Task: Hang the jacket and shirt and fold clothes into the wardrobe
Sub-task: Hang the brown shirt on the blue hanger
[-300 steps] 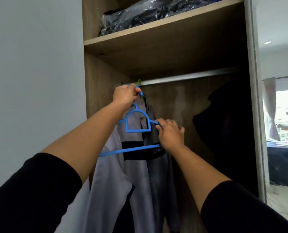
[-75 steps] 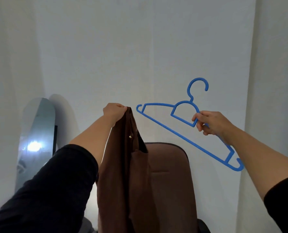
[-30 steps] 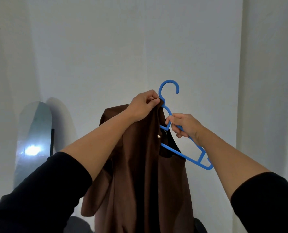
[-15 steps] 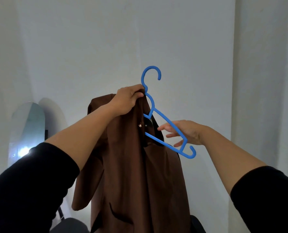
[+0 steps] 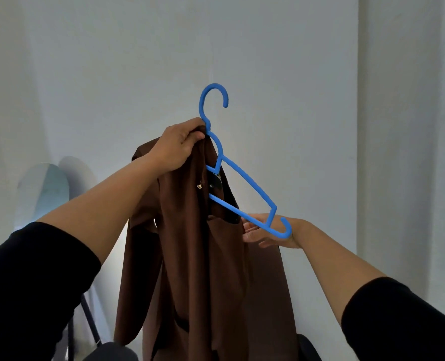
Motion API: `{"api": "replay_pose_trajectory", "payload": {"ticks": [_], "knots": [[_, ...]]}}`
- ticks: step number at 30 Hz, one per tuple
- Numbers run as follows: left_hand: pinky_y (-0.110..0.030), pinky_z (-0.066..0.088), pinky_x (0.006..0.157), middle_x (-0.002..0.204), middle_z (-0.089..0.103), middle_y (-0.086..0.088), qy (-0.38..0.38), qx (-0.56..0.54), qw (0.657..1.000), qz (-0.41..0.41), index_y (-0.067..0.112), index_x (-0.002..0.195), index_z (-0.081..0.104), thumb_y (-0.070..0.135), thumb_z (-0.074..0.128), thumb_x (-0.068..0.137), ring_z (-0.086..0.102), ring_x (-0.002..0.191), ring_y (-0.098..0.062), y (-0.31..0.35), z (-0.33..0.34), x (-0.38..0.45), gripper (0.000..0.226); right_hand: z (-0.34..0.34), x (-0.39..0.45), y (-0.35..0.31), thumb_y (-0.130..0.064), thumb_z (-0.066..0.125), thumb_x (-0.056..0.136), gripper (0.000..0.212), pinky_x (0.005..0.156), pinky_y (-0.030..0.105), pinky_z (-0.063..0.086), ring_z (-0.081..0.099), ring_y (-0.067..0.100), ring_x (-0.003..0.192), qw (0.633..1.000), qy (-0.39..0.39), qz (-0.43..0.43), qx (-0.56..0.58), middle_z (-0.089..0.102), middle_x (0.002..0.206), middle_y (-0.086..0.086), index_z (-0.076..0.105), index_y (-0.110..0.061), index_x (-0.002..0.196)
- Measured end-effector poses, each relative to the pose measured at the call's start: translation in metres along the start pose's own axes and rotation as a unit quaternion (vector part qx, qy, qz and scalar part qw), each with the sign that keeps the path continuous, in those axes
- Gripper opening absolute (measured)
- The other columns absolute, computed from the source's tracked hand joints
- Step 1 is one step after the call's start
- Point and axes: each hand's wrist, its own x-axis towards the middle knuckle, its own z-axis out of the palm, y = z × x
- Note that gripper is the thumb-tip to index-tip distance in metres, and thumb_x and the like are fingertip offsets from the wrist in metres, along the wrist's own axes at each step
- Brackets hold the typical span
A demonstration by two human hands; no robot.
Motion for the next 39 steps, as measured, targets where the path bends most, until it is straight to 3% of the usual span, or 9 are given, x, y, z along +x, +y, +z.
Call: {"api": "replay_pose_trajectory", "payload": {"ticks": [4,8,10,15,19,23,30,35,39], "knots": [[-0.01,0.036,0.066,0.087,0.056,-0.004,-0.003,0.013,1.0,-0.006,0.01,0.104,0.054,0.013,0.039,0.099,0.048,0.072,-0.013,-0.004,-0.005,-0.003,0.016,0.01,0.009,0.007,-0.024,0.058,0.091,0.056,0.105,0.037,0.038,0.042,0.023,0.128,0.998,0.019,0.005,0.057,0.041,0.133,0.0,0.036,-0.013,0.141],[-0.011,0.036,0.063,0.085,0.056,-0.003,-0.009,0.045,0.998,-0.033,0.01,0.105,0.055,0.013,0.04,0.099,0.047,0.069,-0.012,-0.023,-0.014,-0.013,0.016,-0.005,0.012,0.01,-0.014,0.061,0.09,0.011,0.081,0.03,0.047,0.055,0.021,0.09,0.993,0.106,-0.025,0.036,0.06,0.094,0.007,0.057,-0.01,0.1],[-0.01,0.035,0.062,0.084,0.055,-0.002,-0.017,0.067,0.997,-0.038,0.009,0.104,0.055,0.011,0.041,0.098,0.046,0.068,-0.012,-0.034,-0.016,-0.021,0.015,-0.017,0.009,0.009,-0.01,0.061,0.089,0.002,0.083,0.036,0.05,0.059,0.02,0.082,0.986,0.15,-0.031,0.063,0.065,0.087,0.009,0.06,-0.012,0.09],[-0.018,0.034,0.07,0.09,0.058,-0.005,0.0,0.093,0.994,-0.061,0.006,0.104,0.057,0.008,0.042,0.097,0.048,0.078,-0.015,-0.049,-0.01,-0.033,0.016,-0.033,-0.004,-0.002,-0.012,0.054,0.094,0.008,0.083,0.029,0.051,0.063,0.018,0.085,0.983,0.17,-0.047,0.045,0.069,0.093,0.008,0.061,-0.016,0.093],[-0.03,0.038,0.083,0.098,0.063,-0.012,0.039,0.087,0.99,-0.1,0.004,0.105,0.058,0.007,0.043,0.097,0.052,0.085,-0.021,-0.049,-0.002,-0.031,0.018,-0.029,-0.007,-0.011,-0.02,0.043,0.1,0.02,0.092,0.039,0.053,0.065,0.024,0.099,0.979,0.177,-0.052,0.083,0.066,0.109,0.007,0.06,-0.022,0.111],[-0.03,0.038,0.081,0.101,0.063,-0.014,0.051,0.076,0.986,-0.136,0.003,0.108,0.057,0.009,0.041,0.098,0.053,0.087,-0.024,-0.053,0.003,-0.032,0.02,-0.03,-0.015,-0.024,-0.037,0.055,0.089,0.039,0.089,0.036,0.054,0.062,0.022,0.11,0.98,0.08,-0.081,0.165,0.059,0.124,0.001,0.052,-0.032,0.128],[-0.026,0.031,0.078,0.103,0.061,-0.012,0.049,0.032,0.981,-0.186,0.007,0.11,0.055,0.013,0.038,0.099,0.046,0.086,-0.018,-0.06,0.01,-0.038,0.021,-0.037,-0.017,-0.03,-0.017,0.06,0.09,0.023,0.097,0.037,0.05,0.063,0.027,0.109,0.996,0.035,-0.017,0.08,0.065,0.117,0.012,0.063,-0.013,0.112],[-0.029,0.034,0.084,0.114,0.059,-0.015,0.021,0.015,0.976,-0.216,0.005,0.118,0.051,0.02,0.034,0.101,0.047,0.093,-0.021,-0.059,0.012,-0.035,0.028,-0.038,-0.011,-0.03,-0.02,0.065,0.087,0.016,0.089,0.029,0.054,0.066,0.021,0.096,0.993,0.106,-0.028,0.046,0.069,0.105,0.008,0.066,-0.016,0.102],[-0.04,0.04,0.09,0.098,0.057,-0.009,0.002,0.005,0.967,-0.254,0.007,0.105,0.05,0.042,0.035,0.098,0.052,0.093,-0.026,-0.062,0.018,-0.027,0.039,-0.038,-0.009,-0.033,-0.023,0.073,0.08,0.014,0.08,0.028,0.056,0.068,0.021,0.088,0.986,0.155,-0.052,0.012,0.071,0.095,0.004,0.069,-0.02,0.093]]}}
